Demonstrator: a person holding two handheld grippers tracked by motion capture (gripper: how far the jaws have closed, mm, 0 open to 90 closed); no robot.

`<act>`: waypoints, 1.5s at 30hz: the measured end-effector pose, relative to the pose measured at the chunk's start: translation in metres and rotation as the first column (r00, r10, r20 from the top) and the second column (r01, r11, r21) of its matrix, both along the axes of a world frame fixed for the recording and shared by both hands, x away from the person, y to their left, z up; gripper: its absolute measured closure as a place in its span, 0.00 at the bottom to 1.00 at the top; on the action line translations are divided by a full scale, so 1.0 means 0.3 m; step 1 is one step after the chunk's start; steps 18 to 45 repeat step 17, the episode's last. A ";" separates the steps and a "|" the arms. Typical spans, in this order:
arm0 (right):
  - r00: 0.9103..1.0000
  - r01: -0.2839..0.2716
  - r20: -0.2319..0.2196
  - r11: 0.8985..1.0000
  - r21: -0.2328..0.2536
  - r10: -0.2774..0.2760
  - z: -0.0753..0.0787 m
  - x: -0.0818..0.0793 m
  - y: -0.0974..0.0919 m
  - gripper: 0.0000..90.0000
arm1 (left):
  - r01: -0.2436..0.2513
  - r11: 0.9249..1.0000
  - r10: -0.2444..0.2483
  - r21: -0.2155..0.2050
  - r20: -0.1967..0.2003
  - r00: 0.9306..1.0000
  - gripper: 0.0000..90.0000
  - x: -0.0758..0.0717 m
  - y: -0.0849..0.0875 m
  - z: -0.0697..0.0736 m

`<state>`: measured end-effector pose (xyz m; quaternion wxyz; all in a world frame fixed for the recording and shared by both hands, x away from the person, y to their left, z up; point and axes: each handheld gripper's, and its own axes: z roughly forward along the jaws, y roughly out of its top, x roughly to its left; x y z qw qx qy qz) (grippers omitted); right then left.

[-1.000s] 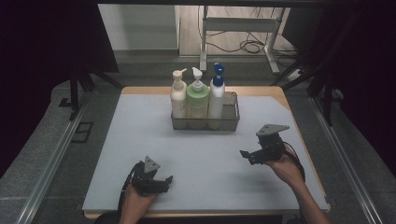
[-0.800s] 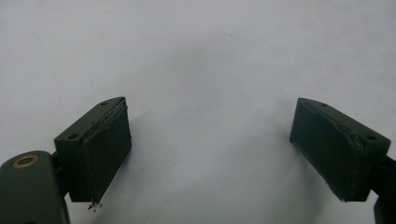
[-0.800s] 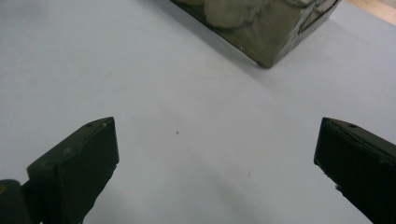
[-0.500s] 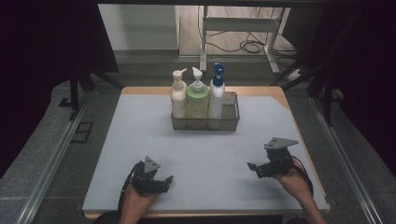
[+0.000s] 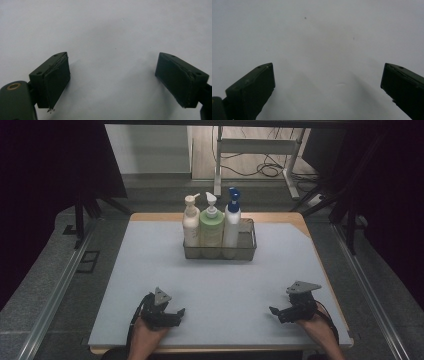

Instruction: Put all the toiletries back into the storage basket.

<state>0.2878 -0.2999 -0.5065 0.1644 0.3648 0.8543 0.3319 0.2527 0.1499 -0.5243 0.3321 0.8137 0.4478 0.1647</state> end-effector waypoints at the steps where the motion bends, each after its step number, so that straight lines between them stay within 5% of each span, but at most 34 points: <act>1: 1.000 0.002 -0.004 1.000 -0.005 -0.002 -0.014 -0.005 -0.002 0.00 | 0.000 1.000 0.000 0.000 0.000 1.000 0.13 0.000 0.000 0.000; 8: 1.000 0.013 -0.021 1.000 0.022 -0.012 -0.045 -0.014 -0.014 0.00 | 0.000 1.000 0.000 -0.001 -0.001 1.000 0.13 0.000 0.000 0.000; 45: 1.000 0.012 -0.019 0.999 0.030 -0.011 -0.048 -0.018 -0.016 0.01 | 0.000 1.000 0.000 -0.001 -0.002 1.000 0.13 0.000 0.000 0.000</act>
